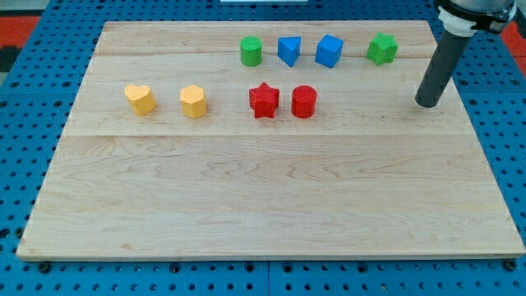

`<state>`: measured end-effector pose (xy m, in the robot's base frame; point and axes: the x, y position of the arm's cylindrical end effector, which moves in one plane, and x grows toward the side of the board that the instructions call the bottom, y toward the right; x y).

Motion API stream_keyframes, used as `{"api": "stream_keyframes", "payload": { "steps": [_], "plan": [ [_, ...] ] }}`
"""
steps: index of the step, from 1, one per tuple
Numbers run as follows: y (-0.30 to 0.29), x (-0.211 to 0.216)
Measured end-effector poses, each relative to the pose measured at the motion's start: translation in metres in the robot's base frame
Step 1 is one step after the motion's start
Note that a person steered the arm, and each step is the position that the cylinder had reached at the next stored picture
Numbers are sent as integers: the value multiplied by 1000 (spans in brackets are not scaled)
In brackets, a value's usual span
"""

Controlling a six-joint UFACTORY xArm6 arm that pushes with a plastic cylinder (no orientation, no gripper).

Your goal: Move the green star with the red circle diagonally to the yellow heart

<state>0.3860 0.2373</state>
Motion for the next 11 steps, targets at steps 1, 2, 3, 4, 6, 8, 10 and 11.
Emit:
{"api": "stream_keyframes", "payload": {
  "steps": [1,2,3,4,6,8,10,11],
  "plan": [
    [2,0],
    [3,0],
    [4,0],
    [18,0],
    [39,0],
    [46,0],
    [46,2],
    [46,3]
  ]
}}
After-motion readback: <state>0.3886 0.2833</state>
